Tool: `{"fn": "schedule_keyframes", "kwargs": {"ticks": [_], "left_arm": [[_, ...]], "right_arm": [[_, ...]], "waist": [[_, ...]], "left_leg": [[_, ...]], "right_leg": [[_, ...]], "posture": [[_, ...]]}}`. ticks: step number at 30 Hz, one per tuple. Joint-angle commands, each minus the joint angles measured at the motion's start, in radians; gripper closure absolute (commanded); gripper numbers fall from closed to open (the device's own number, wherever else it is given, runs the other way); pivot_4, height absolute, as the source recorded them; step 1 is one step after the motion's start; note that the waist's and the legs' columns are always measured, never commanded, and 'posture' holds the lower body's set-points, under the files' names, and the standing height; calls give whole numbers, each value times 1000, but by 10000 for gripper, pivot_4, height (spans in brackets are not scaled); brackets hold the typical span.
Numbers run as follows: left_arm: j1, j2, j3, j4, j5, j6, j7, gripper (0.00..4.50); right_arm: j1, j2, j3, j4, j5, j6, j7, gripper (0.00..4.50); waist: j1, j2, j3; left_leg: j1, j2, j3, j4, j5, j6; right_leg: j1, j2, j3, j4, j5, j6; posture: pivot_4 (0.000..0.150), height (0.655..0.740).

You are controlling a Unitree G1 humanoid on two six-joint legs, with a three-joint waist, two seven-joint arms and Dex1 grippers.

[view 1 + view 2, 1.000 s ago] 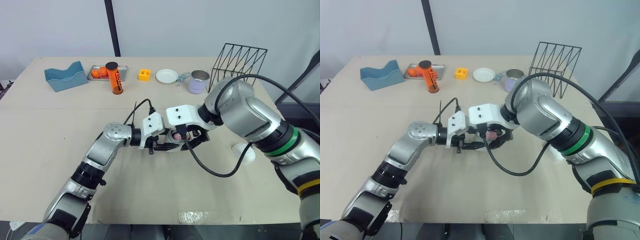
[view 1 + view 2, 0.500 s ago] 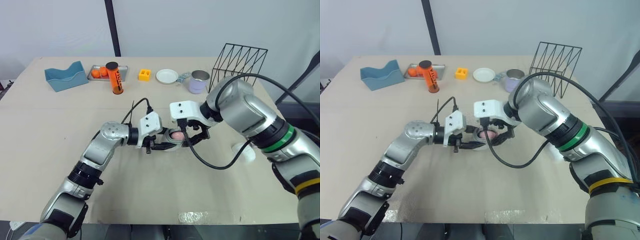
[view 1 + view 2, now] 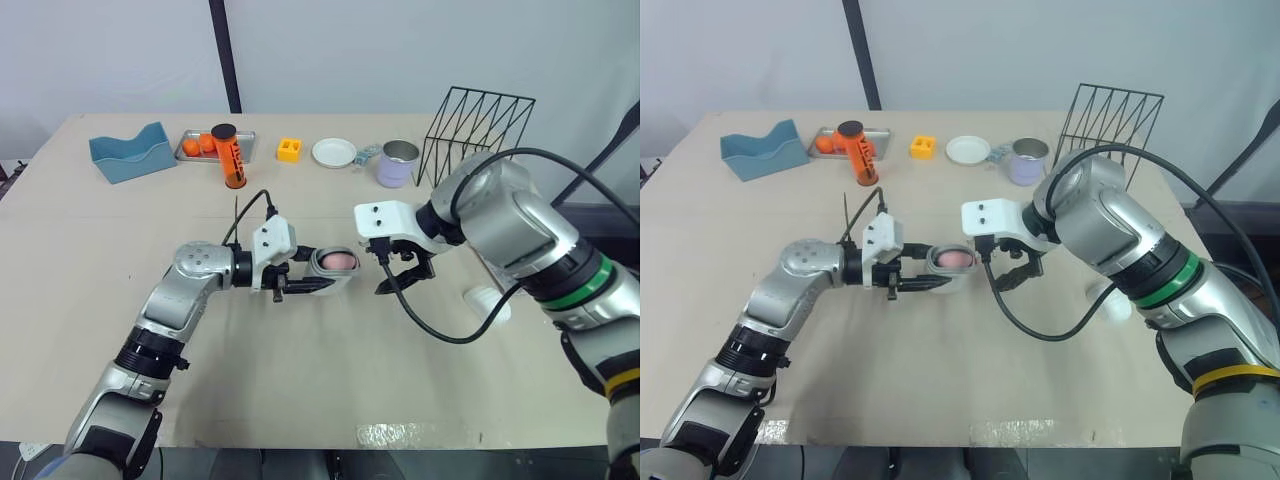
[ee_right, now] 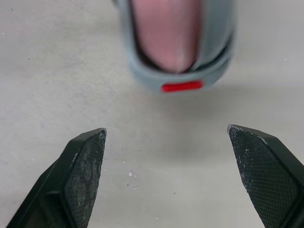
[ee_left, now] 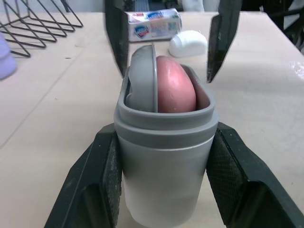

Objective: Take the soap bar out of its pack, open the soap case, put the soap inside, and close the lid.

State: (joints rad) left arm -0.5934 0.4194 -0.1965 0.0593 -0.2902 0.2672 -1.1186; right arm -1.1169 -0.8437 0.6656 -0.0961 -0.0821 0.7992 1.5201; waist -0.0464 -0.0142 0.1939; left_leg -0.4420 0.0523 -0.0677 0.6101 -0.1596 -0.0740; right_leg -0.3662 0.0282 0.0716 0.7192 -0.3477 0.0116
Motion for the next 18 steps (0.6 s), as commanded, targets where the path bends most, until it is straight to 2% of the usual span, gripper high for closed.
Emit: {"fn": "schedule_keyframes", "kwargs": {"ticks": [1,11,18], "left_arm": [[20,19,60,-81,-64,7,-3,25629],[148,76,231,-249,-244,58,17,25629],[207,73,248,-265,-258,0,24,25629]], "right_arm": [[4,-35,-52,-33,5,-8,6,2669],[82,-103,-127,-109,18,119,-45,2669],[153,-168,-178,-149,42,306,-123,2669]], "waist": [[0,0,0],[-1,0,0],[3,0,0]], "left_leg": [[0,0,0,0,0,0],[0,1,0,0,0,0],[0,0,0,0,0,0]], "right_leg": [[0,0,0,0,0,0],[0,0,0,0,0,0],[1,-1,0,0,0,0]], "posture": [[1500,7371],[1500,7371],[1500,7371]]}}
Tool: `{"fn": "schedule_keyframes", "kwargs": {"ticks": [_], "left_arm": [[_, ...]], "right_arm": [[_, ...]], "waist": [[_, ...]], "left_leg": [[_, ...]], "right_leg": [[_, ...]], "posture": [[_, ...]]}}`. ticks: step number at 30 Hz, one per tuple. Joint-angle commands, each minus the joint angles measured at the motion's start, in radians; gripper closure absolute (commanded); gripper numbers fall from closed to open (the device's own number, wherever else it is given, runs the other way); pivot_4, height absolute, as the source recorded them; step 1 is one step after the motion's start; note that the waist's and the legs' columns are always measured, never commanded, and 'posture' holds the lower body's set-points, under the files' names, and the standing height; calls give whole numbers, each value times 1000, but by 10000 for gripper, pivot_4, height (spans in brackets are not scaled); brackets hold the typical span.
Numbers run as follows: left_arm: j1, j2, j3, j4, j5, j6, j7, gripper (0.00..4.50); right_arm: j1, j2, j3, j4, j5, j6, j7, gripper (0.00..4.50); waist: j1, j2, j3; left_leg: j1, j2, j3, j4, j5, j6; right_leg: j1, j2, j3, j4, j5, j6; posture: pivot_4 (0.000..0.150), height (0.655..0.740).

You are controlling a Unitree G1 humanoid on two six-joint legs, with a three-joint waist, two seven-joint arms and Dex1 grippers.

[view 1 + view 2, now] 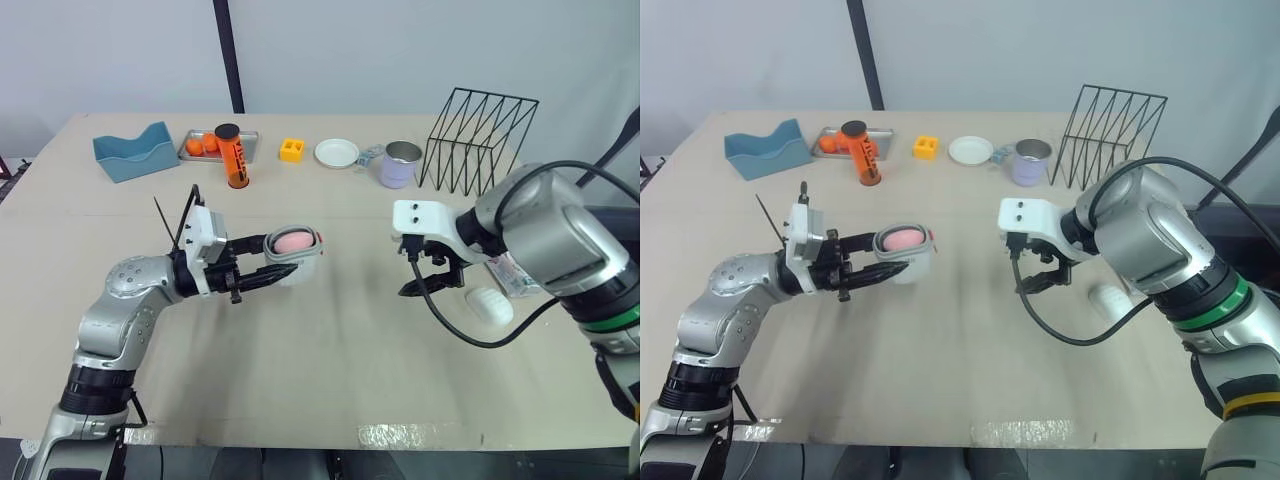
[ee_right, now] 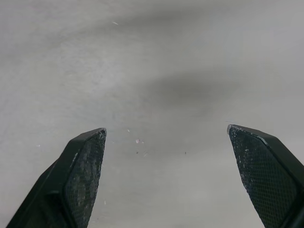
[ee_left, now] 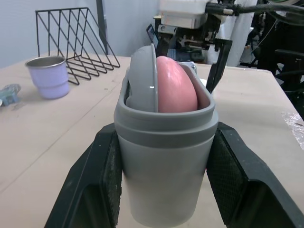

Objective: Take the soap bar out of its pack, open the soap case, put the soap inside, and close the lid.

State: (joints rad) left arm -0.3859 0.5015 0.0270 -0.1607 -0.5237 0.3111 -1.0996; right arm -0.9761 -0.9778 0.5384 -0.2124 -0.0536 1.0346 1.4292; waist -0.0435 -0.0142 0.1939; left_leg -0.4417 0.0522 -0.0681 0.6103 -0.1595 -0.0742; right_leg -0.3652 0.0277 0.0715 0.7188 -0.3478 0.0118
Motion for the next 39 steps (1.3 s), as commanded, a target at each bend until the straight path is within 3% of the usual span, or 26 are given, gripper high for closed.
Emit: {"fn": "schedule_keyframes", "kwargs": {"ticks": [1,18,24,39], "left_arm": [[5,-15,23,-44,-22,-57,5,25629],[89,-43,1,-8,-23,-164,-60,25629],[84,-28,-4,1,-17,-164,-75,25629],[99,2,-5,-21,-23,-157,-73,25629]], "right_arm": [[26,-49,-54,-40,16,85,-42,2669],[170,-255,-129,-61,105,155,-149,2669],[236,-269,-129,-4,114,116,-179,2669],[227,-219,-100,158,99,67,-204,2669]], "waist": [[0,0,0],[-2,0,0],[-2,0,0],[-2,0,0]], "left_leg": [[0,0,0,0,0,0],[1,0,1,0,0,0],[1,0,1,0,0,0],[1,0,2,0,0,0]], "right_leg": [[0,0,0,0,0,0],[0,0,1,0,0,0],[0,0,1,0,0,0],[0,0,2,0,0,0]], "posture": [[1500,7371],[1500,7371],[1500,7371],[1500,7371]]}}
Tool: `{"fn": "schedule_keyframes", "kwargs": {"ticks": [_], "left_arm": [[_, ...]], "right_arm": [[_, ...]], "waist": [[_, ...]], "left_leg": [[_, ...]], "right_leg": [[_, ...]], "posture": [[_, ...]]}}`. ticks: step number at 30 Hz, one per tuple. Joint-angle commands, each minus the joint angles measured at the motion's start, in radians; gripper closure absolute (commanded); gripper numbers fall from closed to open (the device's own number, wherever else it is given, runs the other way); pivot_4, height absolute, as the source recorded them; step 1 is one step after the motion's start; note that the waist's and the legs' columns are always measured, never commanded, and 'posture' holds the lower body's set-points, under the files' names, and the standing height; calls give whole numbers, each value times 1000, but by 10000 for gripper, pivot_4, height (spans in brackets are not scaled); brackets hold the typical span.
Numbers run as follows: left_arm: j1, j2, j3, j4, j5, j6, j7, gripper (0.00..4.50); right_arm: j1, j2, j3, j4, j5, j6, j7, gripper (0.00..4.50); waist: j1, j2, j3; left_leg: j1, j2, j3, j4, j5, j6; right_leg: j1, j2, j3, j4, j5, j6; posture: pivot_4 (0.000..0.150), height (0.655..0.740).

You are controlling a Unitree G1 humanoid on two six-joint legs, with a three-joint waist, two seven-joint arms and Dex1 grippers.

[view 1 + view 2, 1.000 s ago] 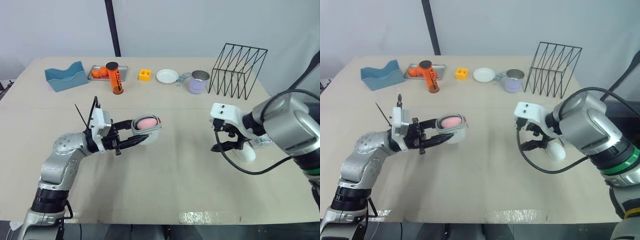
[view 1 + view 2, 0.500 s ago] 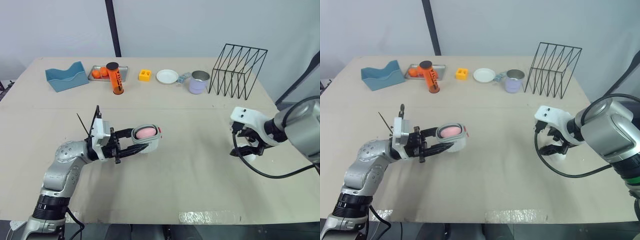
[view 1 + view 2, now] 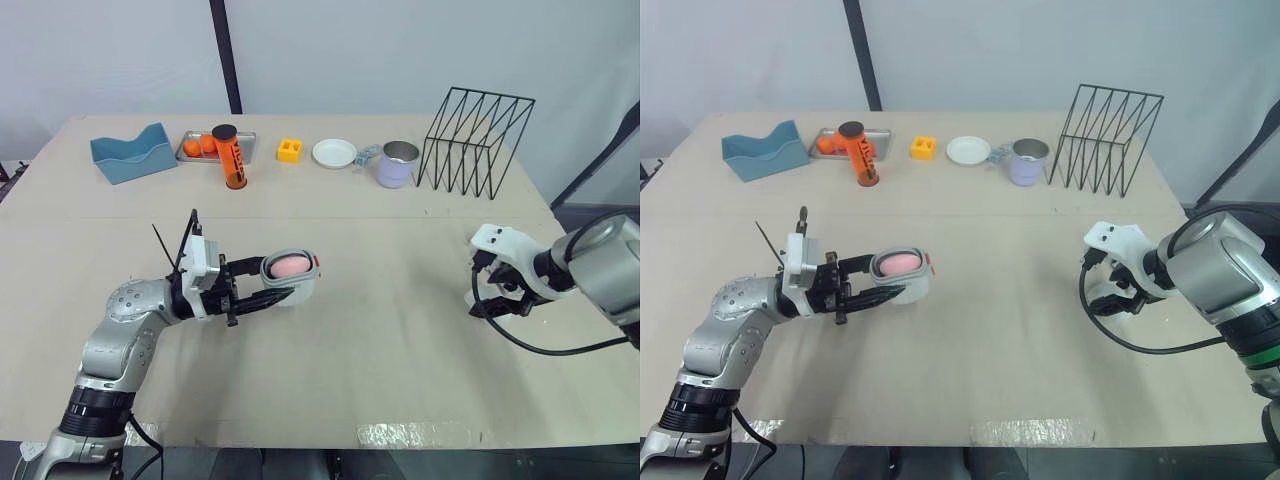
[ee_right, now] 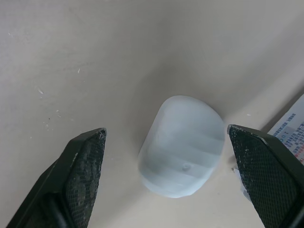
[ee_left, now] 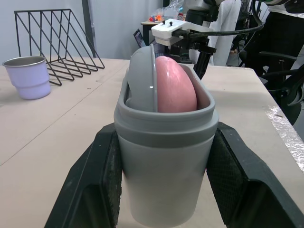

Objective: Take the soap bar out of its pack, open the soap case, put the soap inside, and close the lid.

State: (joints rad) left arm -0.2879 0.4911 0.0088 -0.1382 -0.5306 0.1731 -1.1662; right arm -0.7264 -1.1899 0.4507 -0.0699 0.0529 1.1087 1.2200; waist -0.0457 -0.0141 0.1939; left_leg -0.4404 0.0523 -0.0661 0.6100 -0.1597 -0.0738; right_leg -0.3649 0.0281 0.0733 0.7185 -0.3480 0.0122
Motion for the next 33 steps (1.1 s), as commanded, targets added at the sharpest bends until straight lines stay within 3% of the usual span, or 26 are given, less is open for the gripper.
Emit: {"fn": "schedule_keyframes", "kwargs": {"ticks": [1,22,24,25,26,27,29,33], "left_arm": [[1,13,14,-42,-15,-21,-7,25629],[4,13,-3,-23,7,-54,-13,25629],[6,16,-6,-22,12,-59,-17,25629],[6,17,-6,-22,13,-60,-18,25629],[5,18,-5,-22,12,-60,-18,25629],[4,18,-4,-22,13,-61,-19,25629],[2,18,-1,-18,14,-63,-21,25629],[-2,18,-1,-12,18,-68,-23,25629]], "right_arm": [[-22,-7,-9,22,-13,-10,3,2669],[-20,51,25,88,-7,142,-73,2669],[-14,61,27,95,-10,137,-86,6178],[-10,64,28,98,-11,135,-91,10421],[-8,66,27,99,-10,137,-95,10421],[-6,67,27,98,-7,140,-95,16294],[0,64,29,79,1,143,-89,22332],[5,59,36,60,5,137,-87,23842]], "waist": [[0,0,0],[0,0,0],[0,0,0],[0,0,0],[0,0,0],[0,0,0],[0,0,0],[0,0,0]], "left_leg": [[0,0,0,0,0,0],[0,0,0,0,0,0],[0,0,0,0,0,0],[0,0,0,0,0,0],[0,0,0,0,0,0],[0,0,0,0,0,0],[0,0,0,0,0,0],[0,0,0,0,0,0]], "right_leg": [[0,0,0,0,0,0],[0,0,0,0,0,0],[0,0,0,0,0,0],[0,0,0,0,0,0],[0,0,0,0,0,0],[0,0,0,0,0,0],[0,0,0,0,0,0],[1,0,0,0,0,0]], "posture": [[1500,7371],[1500,7371],[1500,7371],[1500,7371],[1500,7371],[1500,7371],[1500,7371],[1500,7371]]}}
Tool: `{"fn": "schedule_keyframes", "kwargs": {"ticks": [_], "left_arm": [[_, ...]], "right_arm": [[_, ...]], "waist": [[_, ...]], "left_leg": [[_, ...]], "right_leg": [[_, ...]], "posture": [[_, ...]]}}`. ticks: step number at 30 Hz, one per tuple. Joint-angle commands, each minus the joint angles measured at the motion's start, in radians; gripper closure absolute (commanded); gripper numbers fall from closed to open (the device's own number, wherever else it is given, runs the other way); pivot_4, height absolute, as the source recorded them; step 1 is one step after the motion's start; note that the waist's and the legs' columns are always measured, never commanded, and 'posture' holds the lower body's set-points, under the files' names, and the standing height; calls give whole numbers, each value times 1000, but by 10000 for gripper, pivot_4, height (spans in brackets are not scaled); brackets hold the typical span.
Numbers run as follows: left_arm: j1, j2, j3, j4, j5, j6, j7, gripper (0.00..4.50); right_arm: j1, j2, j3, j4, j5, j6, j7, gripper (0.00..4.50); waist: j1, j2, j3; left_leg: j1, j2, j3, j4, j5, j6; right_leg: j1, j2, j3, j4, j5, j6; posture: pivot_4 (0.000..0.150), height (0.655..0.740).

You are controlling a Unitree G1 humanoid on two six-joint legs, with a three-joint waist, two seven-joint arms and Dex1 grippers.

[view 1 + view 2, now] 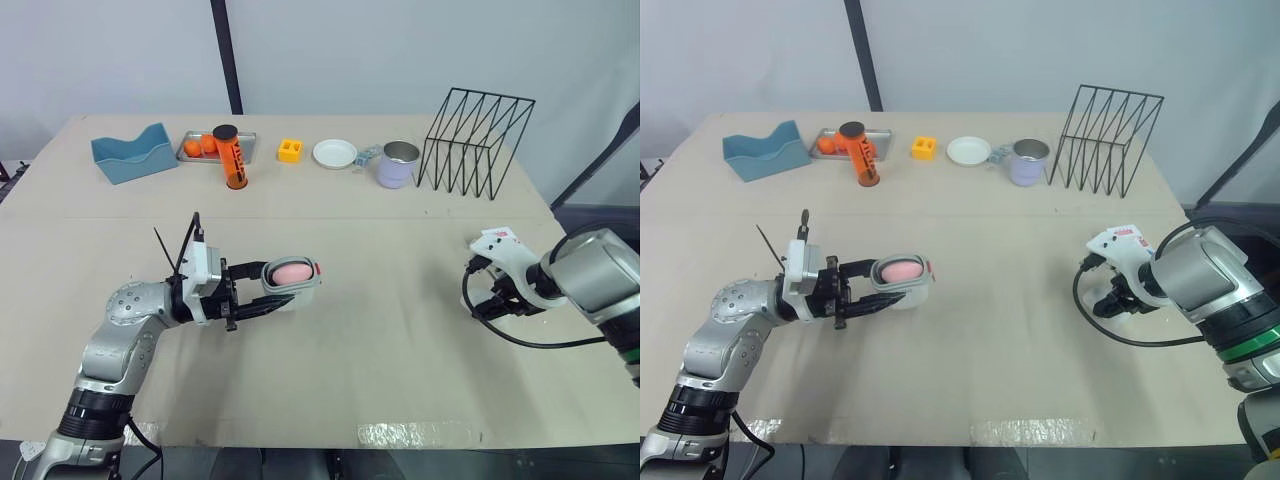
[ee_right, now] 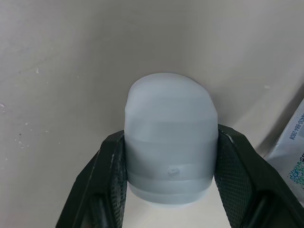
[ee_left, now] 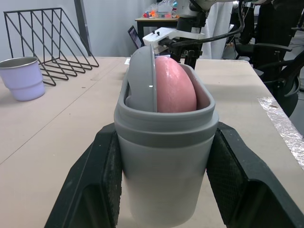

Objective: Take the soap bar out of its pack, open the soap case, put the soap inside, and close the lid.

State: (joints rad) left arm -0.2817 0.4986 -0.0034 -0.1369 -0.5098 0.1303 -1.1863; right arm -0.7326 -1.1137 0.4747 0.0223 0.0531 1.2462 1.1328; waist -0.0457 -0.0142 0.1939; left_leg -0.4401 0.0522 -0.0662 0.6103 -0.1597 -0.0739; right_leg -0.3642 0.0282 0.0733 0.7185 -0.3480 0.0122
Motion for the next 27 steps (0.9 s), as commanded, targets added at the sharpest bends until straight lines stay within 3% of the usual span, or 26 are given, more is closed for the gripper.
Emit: {"fn": "schedule_keyframes", "kwargs": {"ticks": [1,13,27], "left_arm": [[-11,9,10,-12,-1,-27,-2,25629],[-32,16,7,19,1,-42,-24,25629],[-119,3,-69,100,12,-40,-109,25629]], "right_arm": [[13,-18,13,-36,2,-7,-1,23842],[-43,-57,-119,-275,92,-257,142,23842],[-380,144,-18,-265,146,-346,312,23842]], "waist": [[0,0,0],[-2,0,0],[-1,0,0]], "left_leg": [[0,0,0,0,0,0],[1,0,1,0,0,0],[0,0,0,0,0,0]], "right_leg": [[0,0,0,0,0,0],[0,0,0,0,0,0],[0,0,0,0,0,0]], "posture": [[1500,7371],[1500,7371],[1500,7371]]}}
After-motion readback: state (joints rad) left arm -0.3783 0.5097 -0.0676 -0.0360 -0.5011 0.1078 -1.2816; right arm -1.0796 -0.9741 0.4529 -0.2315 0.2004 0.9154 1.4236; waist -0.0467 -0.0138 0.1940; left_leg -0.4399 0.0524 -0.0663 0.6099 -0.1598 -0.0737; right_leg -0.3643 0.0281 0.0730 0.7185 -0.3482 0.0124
